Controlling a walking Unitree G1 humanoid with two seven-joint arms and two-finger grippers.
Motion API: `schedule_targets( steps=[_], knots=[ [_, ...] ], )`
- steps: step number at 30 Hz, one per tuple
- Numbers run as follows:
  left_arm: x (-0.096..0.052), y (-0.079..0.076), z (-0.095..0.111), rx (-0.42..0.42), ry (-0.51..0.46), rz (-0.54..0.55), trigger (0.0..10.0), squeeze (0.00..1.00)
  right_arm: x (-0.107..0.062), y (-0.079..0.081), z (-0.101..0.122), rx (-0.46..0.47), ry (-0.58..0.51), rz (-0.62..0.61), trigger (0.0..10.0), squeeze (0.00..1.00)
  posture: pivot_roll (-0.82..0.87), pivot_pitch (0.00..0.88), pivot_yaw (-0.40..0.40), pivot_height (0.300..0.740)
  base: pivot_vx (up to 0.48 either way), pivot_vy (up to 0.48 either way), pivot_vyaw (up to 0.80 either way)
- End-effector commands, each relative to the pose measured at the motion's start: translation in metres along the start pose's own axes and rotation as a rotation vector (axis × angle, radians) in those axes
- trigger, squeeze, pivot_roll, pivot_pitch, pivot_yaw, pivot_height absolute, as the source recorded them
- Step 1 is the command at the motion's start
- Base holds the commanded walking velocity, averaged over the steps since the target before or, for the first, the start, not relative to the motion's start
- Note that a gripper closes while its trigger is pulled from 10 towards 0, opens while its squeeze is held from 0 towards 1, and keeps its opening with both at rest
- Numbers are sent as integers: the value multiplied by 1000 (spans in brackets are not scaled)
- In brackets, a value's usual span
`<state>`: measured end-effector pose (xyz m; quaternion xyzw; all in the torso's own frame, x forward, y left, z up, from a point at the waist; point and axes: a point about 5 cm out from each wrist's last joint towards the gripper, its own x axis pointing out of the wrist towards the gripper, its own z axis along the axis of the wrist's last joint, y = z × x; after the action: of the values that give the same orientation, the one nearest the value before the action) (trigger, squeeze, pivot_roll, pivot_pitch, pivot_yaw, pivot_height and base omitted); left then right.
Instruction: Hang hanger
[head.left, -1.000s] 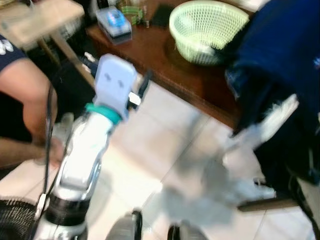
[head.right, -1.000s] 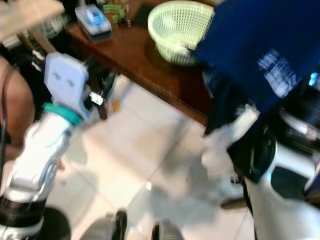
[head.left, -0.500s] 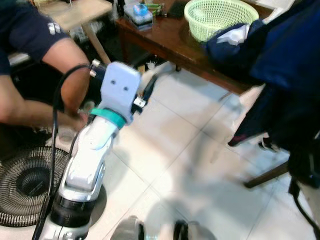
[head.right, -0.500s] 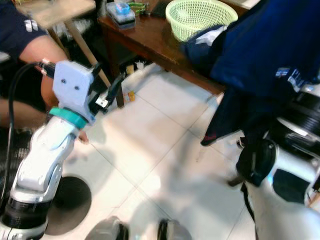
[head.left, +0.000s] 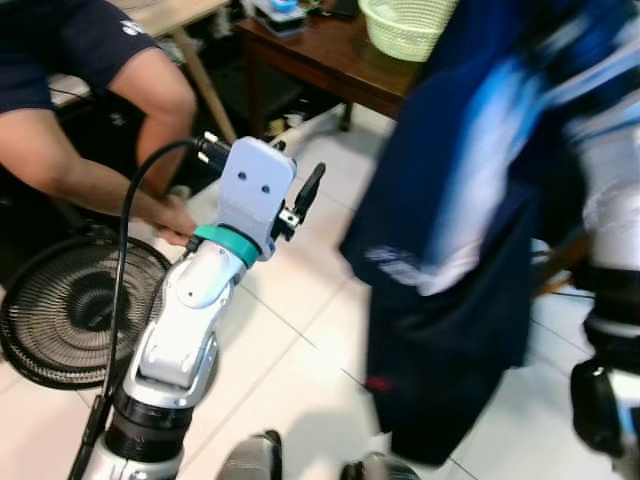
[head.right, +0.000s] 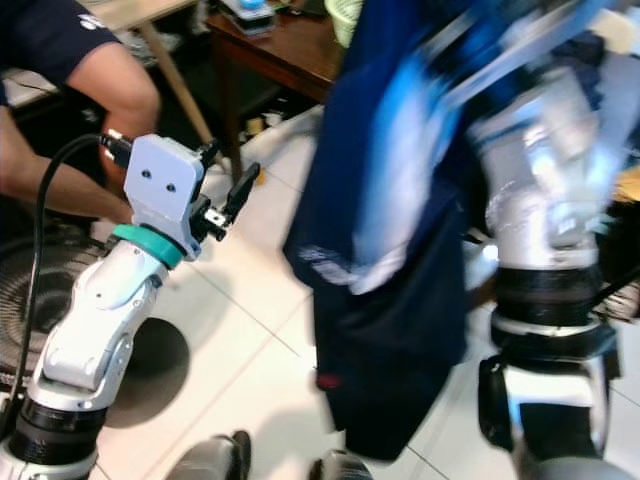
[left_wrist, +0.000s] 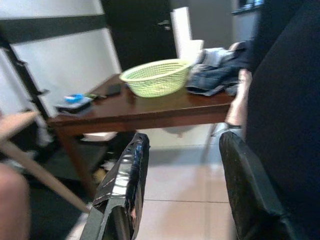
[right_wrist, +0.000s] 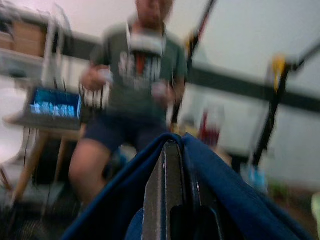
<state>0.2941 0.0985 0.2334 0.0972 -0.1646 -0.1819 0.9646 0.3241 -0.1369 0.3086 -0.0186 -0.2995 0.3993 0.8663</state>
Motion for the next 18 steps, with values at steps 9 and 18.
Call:
schedule_targets(
  steps=[9, 18],
  knots=[
    [-3, 8, -12, -92, 49, 81, 10000, 0, -39, 34, -83, 147, 255, -128, 10000, 0, 38, 71, -7, 740, 69, 0, 0],
    [-4, 7, -13, -98, 53, 94, 10000, 0, -53, 34, -93, 109, 294, -190, 10000, 0, 31, 71, -10, 740, 441, 0, 0]
  ],
)
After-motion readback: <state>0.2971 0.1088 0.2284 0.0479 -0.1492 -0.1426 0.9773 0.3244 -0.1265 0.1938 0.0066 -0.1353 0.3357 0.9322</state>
